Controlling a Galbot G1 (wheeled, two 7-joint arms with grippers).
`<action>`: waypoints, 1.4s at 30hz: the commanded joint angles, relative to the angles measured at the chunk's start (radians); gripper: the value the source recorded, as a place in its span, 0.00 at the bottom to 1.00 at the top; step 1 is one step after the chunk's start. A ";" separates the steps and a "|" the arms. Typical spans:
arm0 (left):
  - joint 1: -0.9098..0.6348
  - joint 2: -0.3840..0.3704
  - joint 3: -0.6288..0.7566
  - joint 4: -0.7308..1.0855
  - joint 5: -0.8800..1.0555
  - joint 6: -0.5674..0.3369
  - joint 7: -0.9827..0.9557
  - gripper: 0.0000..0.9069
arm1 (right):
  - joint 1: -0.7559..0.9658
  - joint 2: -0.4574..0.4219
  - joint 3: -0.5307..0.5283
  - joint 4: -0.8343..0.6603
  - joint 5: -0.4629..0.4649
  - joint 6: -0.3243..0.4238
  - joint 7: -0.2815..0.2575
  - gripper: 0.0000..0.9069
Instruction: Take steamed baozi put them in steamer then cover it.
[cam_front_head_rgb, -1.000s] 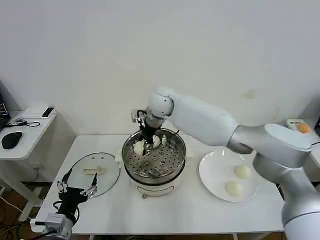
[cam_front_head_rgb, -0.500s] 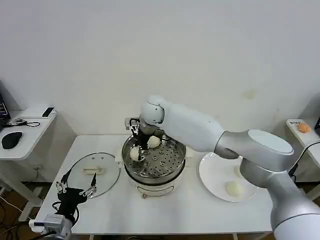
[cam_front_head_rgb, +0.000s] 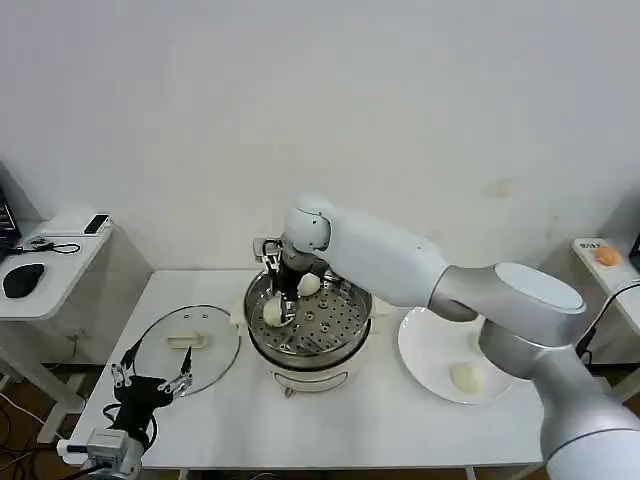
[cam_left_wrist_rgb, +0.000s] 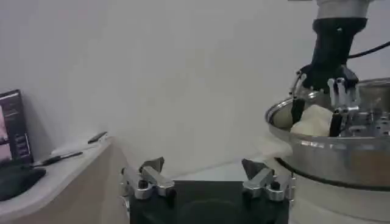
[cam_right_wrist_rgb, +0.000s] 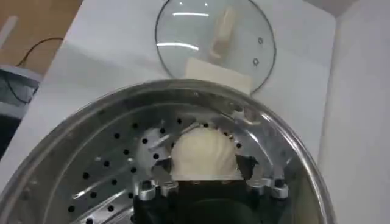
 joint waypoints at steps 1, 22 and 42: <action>-0.003 -0.002 -0.001 0.005 -0.002 0.001 0.001 1.00 | 0.010 -0.090 0.044 0.086 0.017 0.003 0.004 1.00; 0.006 0.003 0.006 -0.012 -0.005 0.005 0.004 1.00 | 0.014 -0.909 0.136 0.552 -0.005 0.071 -0.133 1.00; 0.032 -0.024 0.018 -0.062 0.001 0.014 0.008 1.00 | -0.370 -0.946 0.234 0.508 -0.287 0.140 -0.145 1.00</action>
